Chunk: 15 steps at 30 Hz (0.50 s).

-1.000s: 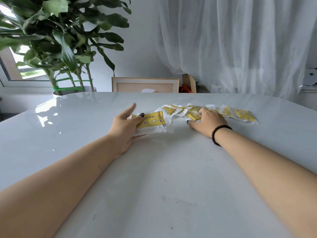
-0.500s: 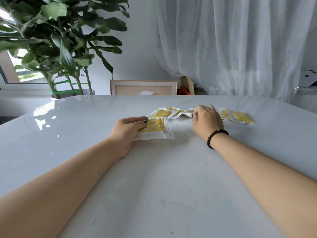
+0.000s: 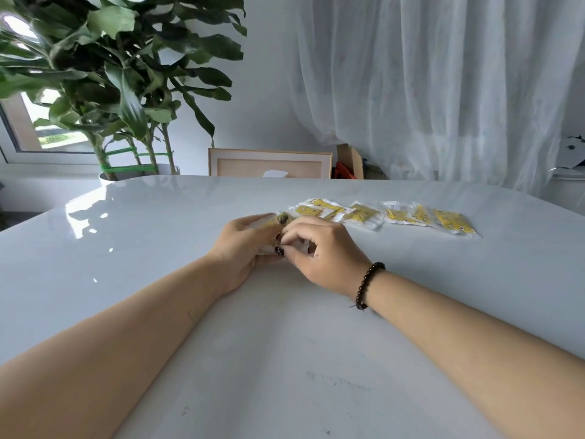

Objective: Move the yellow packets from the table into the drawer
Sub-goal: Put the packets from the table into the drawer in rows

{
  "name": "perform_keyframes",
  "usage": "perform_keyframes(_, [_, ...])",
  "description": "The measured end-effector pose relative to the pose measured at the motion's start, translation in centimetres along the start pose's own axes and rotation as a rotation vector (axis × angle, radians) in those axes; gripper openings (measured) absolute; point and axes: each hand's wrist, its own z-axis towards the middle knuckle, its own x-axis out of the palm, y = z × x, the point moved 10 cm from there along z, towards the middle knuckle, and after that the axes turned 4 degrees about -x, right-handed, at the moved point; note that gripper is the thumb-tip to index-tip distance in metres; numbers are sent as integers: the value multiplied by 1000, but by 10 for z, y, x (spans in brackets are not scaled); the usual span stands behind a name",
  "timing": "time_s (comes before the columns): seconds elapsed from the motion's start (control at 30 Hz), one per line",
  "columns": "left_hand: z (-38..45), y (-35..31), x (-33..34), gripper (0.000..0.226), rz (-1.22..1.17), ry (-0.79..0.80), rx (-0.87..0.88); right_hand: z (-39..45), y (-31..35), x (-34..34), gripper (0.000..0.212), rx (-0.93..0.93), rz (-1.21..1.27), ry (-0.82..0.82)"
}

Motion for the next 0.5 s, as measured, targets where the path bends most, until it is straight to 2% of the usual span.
perform_keyframes(0.1, [-3,-4,-5,36,-2,-54,88,-1,-18,-18,9,127,24,-88])
perform_keyframes(0.17, [-5,-12,-5,40,62,-83,178,-2,-39,-32,26,238,-46,-118])
perform_keyframes(0.23, [-10,-22,2,40,200,-85,302,-4,-55,-36,51,326,-40,-52])
perform_keyframes(0.3, [-15,-30,12,35,335,-74,414,-7,-60,-33,65,346,-11,38])
perform_keyframes(0.4, [-17,-34,17,32,441,-74,515,-8,-56,-34,55,309,-42,67])
perform_keyframes(0.5, [-9,-28,17,35,562,-53,481,-9,-57,-34,40,335,-109,67])
